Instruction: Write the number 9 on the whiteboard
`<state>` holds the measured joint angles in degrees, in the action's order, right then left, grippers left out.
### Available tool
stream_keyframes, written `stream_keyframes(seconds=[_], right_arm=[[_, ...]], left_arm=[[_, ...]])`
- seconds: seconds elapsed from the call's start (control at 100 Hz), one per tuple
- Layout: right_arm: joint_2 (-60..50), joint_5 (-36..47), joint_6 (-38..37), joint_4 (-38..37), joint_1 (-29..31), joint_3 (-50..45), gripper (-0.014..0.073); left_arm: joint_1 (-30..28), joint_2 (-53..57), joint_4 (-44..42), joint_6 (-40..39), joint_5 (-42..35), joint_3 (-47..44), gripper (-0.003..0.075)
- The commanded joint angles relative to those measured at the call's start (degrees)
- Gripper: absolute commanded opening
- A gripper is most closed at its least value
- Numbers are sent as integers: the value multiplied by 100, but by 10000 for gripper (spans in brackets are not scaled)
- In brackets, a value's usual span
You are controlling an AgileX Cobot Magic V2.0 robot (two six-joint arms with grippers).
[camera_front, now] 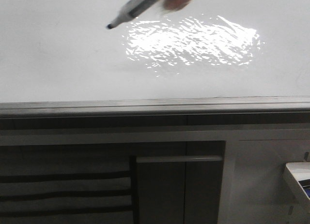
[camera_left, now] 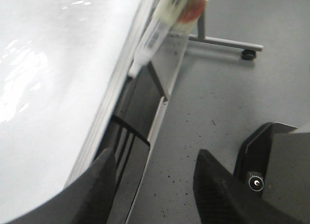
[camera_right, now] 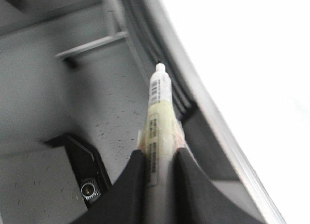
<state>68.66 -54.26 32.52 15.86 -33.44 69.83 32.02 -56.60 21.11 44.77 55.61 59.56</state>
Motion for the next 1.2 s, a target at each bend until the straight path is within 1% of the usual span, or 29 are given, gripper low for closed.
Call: stream_keyframes(seconds=[0.0, 0.07, 0.12, 0.17, 0.25, 0.34, 0.56, 0.64, 0.82, 0.93, 0.99, 1.05, 1.13, 1.19], right_arm=[[-358, 451, -1311, -519, 232, 19, -49], [-560, 797, -1928, -523, 605, -300, -49], [-703, 1109, -2164, -427, 870, -592, -50], [-844, 1518, -2179, -261, 997, -923, -50], [-986, 2325, -2179, -225, 1016, -1411, -50], [-1008, 2724, -2179, -225, 1016, -1794, -50], [-684, 2713, -2179, -225, 1016, -1748, -50], [-505, 2838, -2179, -225, 1016, -1697, -50], [119, 2867, -2179, -225, 1005, -1139, -50], [547, 2695, -2168, -225, 910, -837, -50], [762, 2545, -2168, -225, 777, -842, -50], [861, 2258, -2168, -378, 712, -880, -50], [812, 2075, -2210, -601, 812, -907, -50], [686, 2218, -2233, -597, 1018, -907, -50]], left_arm=[[-440, 478, 60, -377, -408, -78, 347], [-791, 778, 123, -599, -610, -341, 347], [-1007, 976, 203, -650, -757, -530, 347], [-1187, 1147, 323, -650, -867, -744, 347], [-1382, 1338, 502, -650, -1055, -1003, 347], [-1444, 1384, 547, -650, -1222, -1182, 347], [-1444, 1362, 561, -650, -1269, -1248, 347], [-1444, 1362, 561, -650, -1286, -1248, 347], [-1444, 1362, 636, -650, -1397, -1248, 347], [-1444, 1362, 683, -650, -1421, -1248, 347], [-1444, 1362, 683, -650, -1421, -1248, 347], [-1444, 1362, 683, -650, -1433, -1248, 347], [-1444, 1362, 683, -650, -1456, -1248, 347], [-1444, 1362, 683, -650, -1479, -1248, 347]])
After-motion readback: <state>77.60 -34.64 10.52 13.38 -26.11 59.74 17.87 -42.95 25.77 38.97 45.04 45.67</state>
